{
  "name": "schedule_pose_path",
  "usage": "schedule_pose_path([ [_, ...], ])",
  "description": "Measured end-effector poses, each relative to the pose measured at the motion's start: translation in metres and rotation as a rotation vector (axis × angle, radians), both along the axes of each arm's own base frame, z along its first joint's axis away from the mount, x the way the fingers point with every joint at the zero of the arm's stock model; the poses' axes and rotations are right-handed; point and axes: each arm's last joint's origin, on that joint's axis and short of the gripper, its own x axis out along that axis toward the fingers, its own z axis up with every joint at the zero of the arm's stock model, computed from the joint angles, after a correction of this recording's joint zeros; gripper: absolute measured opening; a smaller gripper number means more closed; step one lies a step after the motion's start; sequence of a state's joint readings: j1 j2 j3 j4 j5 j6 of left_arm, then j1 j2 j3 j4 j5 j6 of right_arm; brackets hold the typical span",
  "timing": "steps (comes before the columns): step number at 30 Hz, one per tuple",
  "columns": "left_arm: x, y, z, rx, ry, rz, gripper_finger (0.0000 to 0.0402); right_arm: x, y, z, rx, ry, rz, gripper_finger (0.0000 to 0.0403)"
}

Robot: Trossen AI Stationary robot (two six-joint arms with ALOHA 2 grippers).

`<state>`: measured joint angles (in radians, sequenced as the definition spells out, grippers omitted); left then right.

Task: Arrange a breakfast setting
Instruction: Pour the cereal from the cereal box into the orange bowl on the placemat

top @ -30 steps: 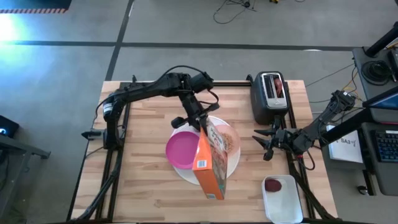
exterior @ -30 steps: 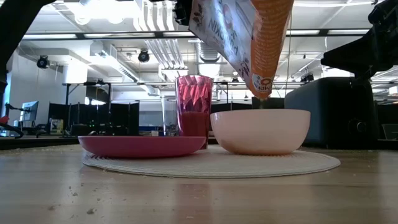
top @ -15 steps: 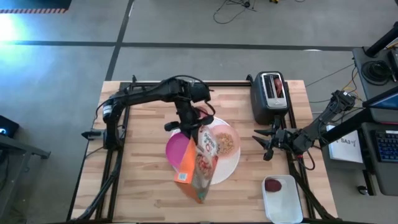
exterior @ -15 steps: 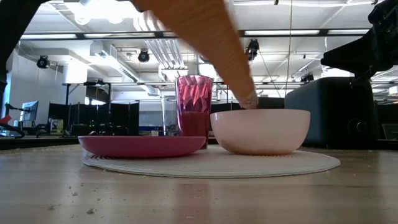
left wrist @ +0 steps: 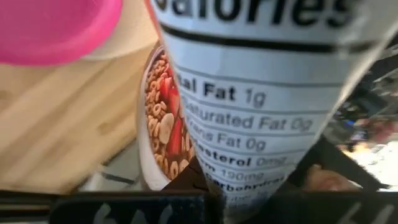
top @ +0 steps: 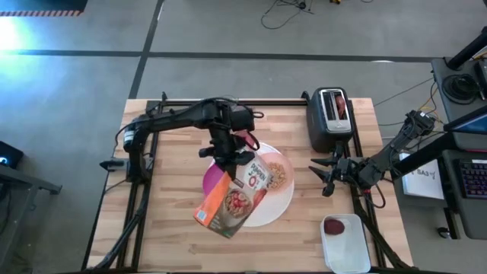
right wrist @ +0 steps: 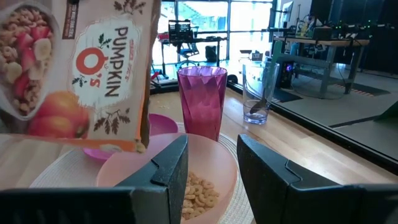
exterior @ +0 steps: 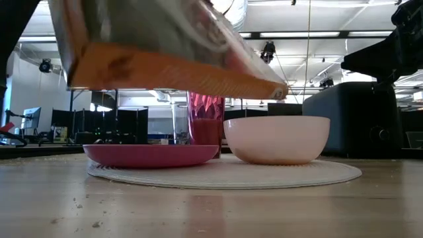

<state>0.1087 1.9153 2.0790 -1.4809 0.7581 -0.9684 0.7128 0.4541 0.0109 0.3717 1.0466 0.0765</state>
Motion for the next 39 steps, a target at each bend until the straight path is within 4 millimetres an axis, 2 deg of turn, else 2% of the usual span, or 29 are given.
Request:
schedule_pose_path([
  [12,-0.022,-0.048,0.04,0.353,-0.179,-0.205,0.0,0.0,0.0,0.0,0.0,0.0,0.0,0.0128],
  [22,-0.055,-0.082,0.069,0.654,-0.294,-0.223,0.0,0.0,0.0,0.0,0.0,-0.001,0.0,0.0128],
  [28,-0.076,-0.101,0.078,0.808,-0.339,-0.23,0.0,0.0,0.0,0.0,0.001,-0.001,0.0,0.0128],
  [33,-0.091,-0.112,0.079,0.852,-0.339,-0.201,0.0,0.0,0.0,0.0,0.0,0.0,0.0,0.0128],
  [39,-0.115,-0.117,0.081,0.956,-0.347,-0.13,0.0,0.0,0.0,0.0,0.0,0.0,0.0,0.0128],
])
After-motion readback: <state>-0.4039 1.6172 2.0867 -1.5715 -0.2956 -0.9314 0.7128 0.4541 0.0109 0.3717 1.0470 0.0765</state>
